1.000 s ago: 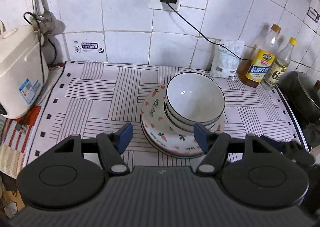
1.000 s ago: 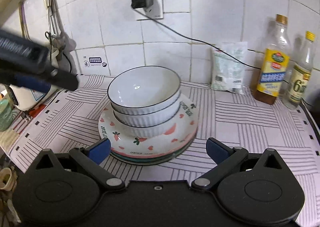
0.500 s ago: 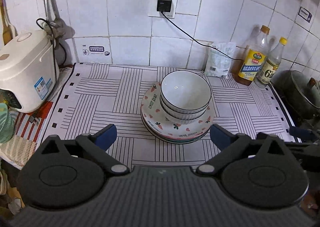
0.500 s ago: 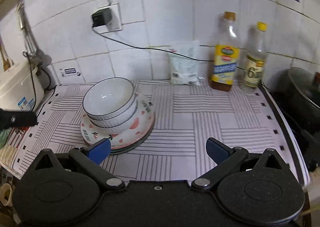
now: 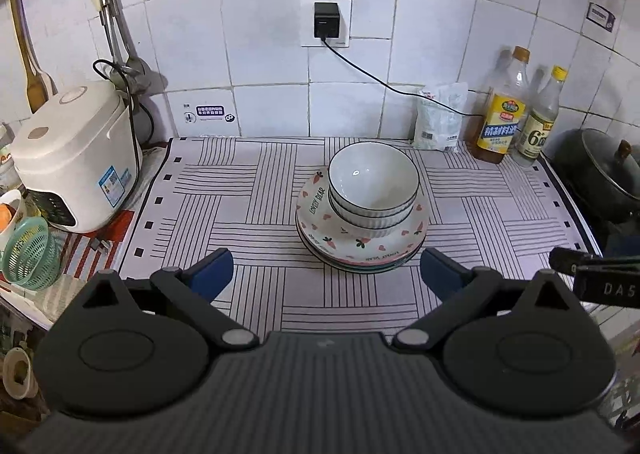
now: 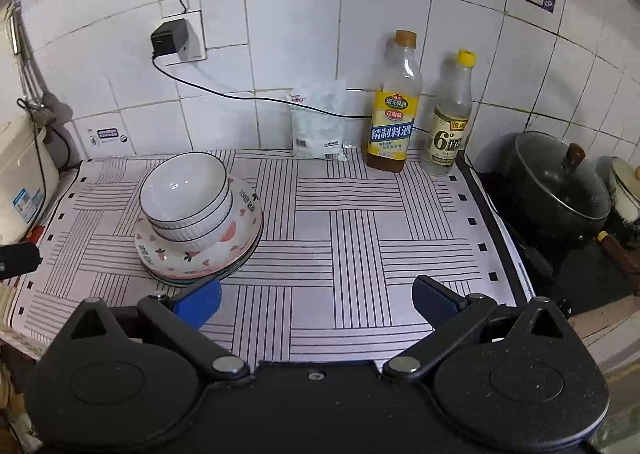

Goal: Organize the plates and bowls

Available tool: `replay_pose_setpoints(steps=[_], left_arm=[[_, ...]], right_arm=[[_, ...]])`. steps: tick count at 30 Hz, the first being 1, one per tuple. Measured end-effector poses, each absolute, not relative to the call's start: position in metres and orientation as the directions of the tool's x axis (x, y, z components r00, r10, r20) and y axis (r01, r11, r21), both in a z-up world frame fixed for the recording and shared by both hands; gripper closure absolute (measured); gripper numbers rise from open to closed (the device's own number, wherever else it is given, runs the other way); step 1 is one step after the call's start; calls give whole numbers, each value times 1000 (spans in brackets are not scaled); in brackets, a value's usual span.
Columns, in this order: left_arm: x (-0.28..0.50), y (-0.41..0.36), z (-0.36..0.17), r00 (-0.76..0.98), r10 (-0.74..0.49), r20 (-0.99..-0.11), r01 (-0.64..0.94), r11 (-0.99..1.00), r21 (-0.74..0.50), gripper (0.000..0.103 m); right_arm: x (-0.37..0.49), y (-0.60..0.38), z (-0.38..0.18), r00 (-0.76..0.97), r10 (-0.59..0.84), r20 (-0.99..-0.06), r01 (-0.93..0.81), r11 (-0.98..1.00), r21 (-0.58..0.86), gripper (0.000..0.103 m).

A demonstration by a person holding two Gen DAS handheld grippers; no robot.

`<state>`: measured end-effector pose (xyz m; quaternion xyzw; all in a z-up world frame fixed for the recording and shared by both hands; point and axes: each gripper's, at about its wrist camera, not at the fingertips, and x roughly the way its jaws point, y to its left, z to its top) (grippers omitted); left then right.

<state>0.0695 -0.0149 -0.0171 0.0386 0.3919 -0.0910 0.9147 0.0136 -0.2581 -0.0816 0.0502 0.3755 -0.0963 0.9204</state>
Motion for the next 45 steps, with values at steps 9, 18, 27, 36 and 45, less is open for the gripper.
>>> replay_pose_setpoints(steps=[9, 18, 27, 36, 45], left_arm=[[53, -23, -11, 684, -102, -722, 196, 980, 47, 2], [43, -23, -8, 696, -85, -713, 182, 981, 61, 2], [31, -22, -7, 732, -83, -676, 182, 980, 76, 2], [22, -27, -9, 751, -81, -655, 194, 976, 102, 2], [19, -26, -10, 759, -70, -648, 170, 981, 93, 2]], right_arm=[[0, -253, -70, 703, -150, -695, 210, 978, 2, 0], [-12, -243, -63, 728, -137, -671, 177, 984, -9, 0], [-24, -232, -56, 772, -148, -618, 147, 988, -53, 0], [-28, -235, -61, 775, -145, -615, 154, 987, -39, 0], [-28, -235, -65, 774, -132, -619, 147, 989, -27, 0]])
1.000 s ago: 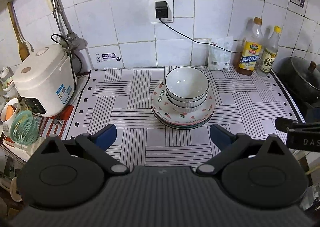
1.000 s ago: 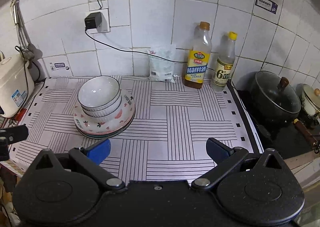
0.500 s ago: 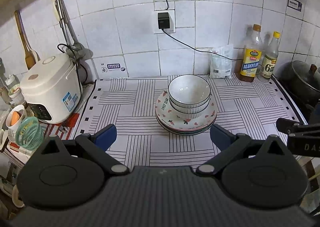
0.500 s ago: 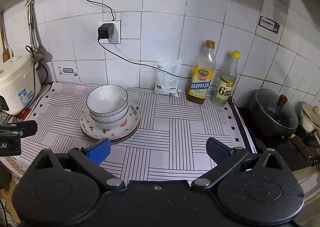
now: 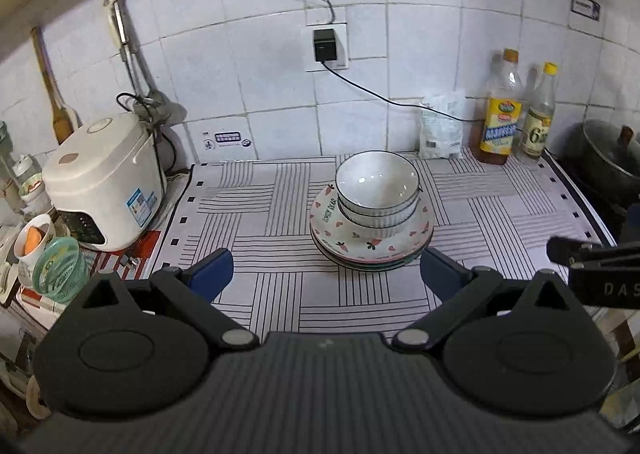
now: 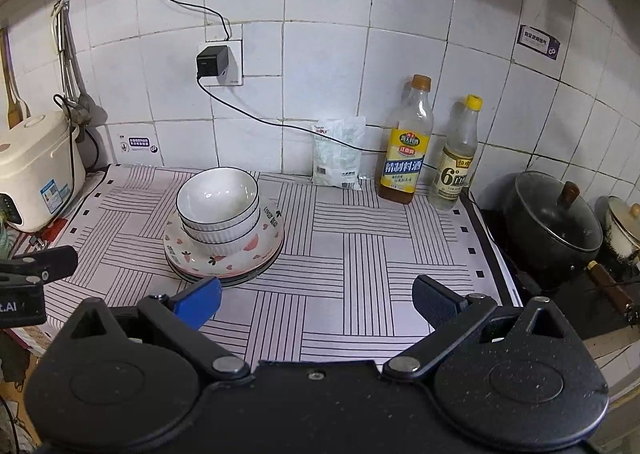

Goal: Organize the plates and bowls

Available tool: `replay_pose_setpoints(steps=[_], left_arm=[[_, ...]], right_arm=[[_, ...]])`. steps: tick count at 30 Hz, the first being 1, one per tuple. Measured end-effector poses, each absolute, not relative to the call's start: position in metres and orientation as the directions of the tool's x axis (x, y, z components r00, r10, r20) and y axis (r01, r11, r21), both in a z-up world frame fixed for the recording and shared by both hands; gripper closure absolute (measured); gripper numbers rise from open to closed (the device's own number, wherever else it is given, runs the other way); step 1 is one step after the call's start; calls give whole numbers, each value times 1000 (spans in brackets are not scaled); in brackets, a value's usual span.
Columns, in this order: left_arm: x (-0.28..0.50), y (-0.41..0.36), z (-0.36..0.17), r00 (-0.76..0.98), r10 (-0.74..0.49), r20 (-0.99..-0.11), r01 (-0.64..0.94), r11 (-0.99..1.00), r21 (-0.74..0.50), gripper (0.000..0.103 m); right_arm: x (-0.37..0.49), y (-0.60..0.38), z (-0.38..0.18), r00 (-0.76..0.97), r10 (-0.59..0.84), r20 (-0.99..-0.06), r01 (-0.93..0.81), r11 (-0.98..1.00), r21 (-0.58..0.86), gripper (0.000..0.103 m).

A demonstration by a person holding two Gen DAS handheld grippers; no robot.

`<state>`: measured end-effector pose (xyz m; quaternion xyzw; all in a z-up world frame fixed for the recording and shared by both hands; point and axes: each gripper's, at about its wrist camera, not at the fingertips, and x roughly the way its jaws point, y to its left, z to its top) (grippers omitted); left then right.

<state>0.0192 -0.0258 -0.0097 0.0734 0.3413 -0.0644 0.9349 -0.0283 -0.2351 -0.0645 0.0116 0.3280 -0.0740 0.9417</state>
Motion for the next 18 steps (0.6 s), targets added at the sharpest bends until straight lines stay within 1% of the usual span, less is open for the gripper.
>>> replay_pose_setpoints(steps=[5, 18], left_arm=[[21, -25, -8, 763, -66, -644, 167, 981, 97, 2], [20, -31, -11, 770, -73, -634, 187, 976, 114, 1]], right_arm=[[-27, -240, -67, 761, -116, -638, 151, 989, 0, 0], [-25, -242, -71, 752, -122, -648, 156, 988, -4, 0]])
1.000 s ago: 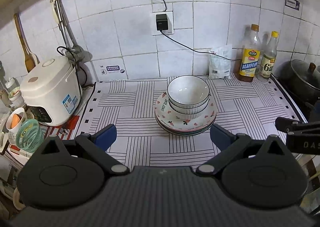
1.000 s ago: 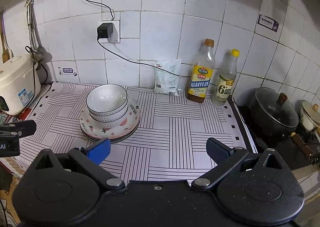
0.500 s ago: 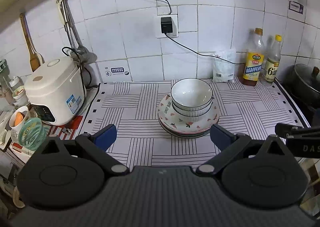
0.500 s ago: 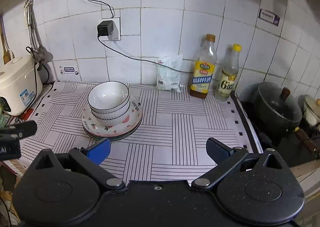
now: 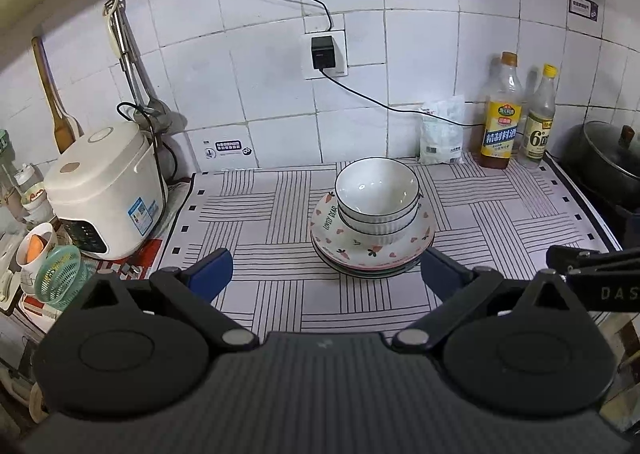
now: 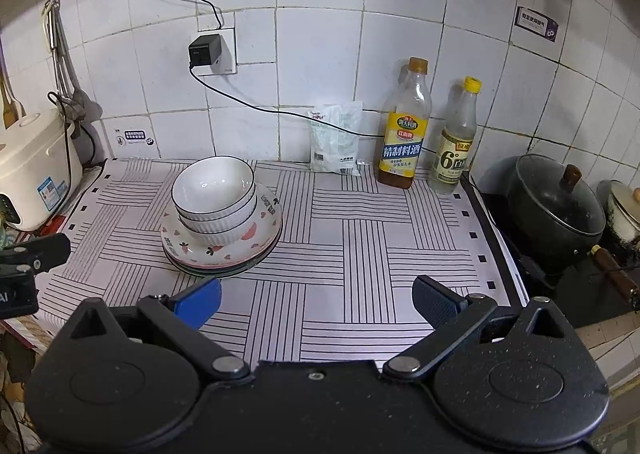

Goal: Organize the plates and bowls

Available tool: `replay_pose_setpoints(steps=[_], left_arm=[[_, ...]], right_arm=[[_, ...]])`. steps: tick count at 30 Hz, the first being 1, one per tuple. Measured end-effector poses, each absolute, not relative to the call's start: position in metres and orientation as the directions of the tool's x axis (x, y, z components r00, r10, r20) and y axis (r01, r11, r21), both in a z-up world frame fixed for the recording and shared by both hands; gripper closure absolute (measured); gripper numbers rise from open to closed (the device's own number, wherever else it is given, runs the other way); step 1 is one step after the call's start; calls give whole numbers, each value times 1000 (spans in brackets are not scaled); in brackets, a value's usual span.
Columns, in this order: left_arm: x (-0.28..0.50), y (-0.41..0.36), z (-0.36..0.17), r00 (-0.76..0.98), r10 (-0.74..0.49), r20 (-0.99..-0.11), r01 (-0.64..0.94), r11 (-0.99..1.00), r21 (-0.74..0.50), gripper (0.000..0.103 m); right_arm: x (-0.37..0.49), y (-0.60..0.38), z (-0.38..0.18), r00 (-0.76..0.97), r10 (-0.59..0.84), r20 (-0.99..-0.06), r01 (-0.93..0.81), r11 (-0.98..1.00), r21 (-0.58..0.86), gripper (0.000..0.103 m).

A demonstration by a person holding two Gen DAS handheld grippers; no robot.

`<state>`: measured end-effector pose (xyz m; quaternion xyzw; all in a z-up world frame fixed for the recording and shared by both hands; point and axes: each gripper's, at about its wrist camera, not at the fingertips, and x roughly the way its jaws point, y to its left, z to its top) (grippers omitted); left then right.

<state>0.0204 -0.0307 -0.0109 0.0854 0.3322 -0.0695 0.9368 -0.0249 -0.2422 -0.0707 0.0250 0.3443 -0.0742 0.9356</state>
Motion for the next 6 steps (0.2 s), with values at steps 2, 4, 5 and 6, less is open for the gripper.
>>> replay_pose_setpoints(steps=[2, 4, 5, 6], left_arm=[[20, -30, -12, 767, -76, -637, 188, 976, 109, 1], [20, -30, -12, 764, -77, -640, 188, 976, 107, 1], [20, -30, -12, 763, -78, -641, 188, 976, 105, 1], [20, -30, -12, 764, -77, -640, 187, 977, 106, 1]], right_arm=[[-24, -242, -71, 749, -124, -650, 157, 988, -7, 0], [-24, -243, -71, 751, -125, -649, 157, 988, -9, 0], [-24, -243, -72, 750, -125, -649, 156, 988, -10, 0], [-24, -243, -71, 750, -126, -649, 157, 988, -10, 0]])
